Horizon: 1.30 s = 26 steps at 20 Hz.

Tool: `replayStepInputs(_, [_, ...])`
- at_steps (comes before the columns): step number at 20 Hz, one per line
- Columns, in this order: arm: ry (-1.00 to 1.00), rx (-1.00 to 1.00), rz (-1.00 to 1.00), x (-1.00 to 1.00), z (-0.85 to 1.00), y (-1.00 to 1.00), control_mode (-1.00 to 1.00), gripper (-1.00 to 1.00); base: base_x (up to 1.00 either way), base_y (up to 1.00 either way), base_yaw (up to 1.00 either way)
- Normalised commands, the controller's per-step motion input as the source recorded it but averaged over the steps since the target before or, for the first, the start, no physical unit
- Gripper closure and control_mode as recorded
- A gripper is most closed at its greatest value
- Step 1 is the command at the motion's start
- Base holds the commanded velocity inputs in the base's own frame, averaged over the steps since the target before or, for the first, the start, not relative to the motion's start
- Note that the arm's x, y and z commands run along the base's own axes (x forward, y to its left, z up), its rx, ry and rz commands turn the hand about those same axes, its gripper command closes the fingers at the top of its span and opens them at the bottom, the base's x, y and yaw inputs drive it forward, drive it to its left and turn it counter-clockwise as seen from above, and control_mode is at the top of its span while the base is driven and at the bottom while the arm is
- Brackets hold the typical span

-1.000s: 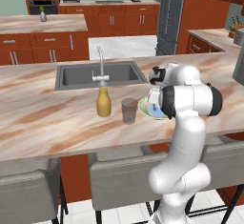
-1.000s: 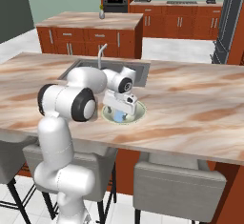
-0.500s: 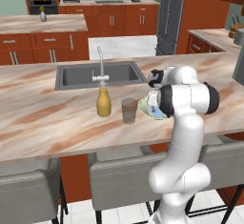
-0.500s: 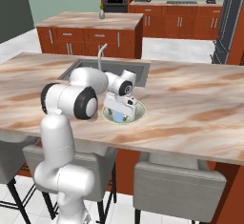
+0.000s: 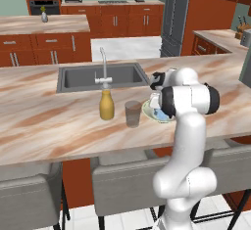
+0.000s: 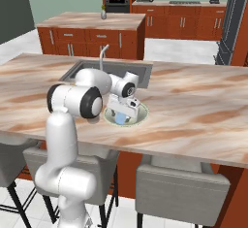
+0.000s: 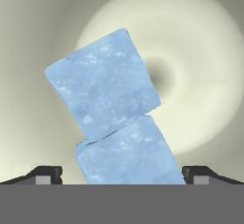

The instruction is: There are two ice cubes in the ice bowl. Place both ice cubes in the glass cup.

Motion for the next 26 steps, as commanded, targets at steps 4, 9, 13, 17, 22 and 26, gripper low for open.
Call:
replayStepInputs(4, [0.00, 0.00, 0.00, 0.14, -0.15, 0.00, -1.00, -1.00, 0.00, 0.00, 0.00])
replayStepInputs(9, [0.00, 0.00, 0.01, -0.11, -0.03, 0.00, -1.00, -1.00, 0.00, 0.00, 0.00])
replayStepInputs(13, [0.00, 0.00, 0.01, -0.06, 0.00, 0.00, -1.00, -1.00, 0.00, 0.00, 0.00])
replayStepInputs(17, [0.00, 0.00, 0.00, 0.00, 0.00, 0.00, -1.00, -1.00, 0.00, 0.00, 0.00])
replayStepInputs(22, [0.00, 0.00, 0.00, 0.00, 0.00, 0.00, -1.00, 1.00, 0.00, 0.00, 0.00])
replayStepInputs(26, [-0.08, 0.00, 0.00, -0.14, 0.19, 0.01, -1.00, 1.00, 0.00, 0.00, 0.00])
